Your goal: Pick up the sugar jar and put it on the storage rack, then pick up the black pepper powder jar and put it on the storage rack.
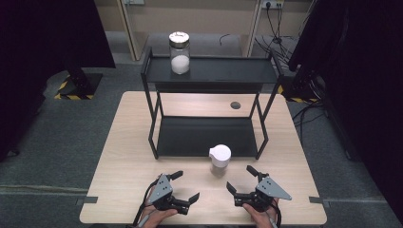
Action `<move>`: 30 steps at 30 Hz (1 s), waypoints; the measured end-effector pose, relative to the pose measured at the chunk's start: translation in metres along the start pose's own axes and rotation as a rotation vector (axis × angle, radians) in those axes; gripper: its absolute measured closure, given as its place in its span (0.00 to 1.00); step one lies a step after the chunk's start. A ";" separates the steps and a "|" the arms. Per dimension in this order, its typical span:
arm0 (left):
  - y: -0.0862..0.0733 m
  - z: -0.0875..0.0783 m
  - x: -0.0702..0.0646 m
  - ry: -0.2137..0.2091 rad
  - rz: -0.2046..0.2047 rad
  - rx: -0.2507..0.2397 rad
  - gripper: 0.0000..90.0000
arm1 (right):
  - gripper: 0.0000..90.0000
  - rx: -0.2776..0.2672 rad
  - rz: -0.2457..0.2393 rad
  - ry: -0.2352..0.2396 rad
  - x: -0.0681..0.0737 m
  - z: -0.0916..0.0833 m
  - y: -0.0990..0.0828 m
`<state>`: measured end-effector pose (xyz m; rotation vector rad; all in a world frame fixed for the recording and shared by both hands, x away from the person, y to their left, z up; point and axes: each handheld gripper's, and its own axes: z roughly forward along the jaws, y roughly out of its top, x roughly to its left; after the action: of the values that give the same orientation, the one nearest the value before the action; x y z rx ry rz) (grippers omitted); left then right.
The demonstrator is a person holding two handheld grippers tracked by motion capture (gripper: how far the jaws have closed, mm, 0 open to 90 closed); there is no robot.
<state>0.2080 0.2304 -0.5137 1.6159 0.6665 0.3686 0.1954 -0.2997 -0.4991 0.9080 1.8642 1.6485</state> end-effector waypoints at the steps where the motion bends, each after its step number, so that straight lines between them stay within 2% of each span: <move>1: 0.000 0.000 0.000 0.000 0.000 0.000 0.00 | 0.01 0.001 0.000 -0.001 0.000 0.000 0.000; 30: 0.000 -0.001 0.000 0.011 -0.003 -0.008 0.00 | 0.01 -0.001 0.001 -0.002 -0.001 0.000 0.000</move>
<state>0.2073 0.2307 -0.5139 1.6064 0.6748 0.3773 0.1956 -0.3002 -0.4992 0.9103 1.8620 1.6483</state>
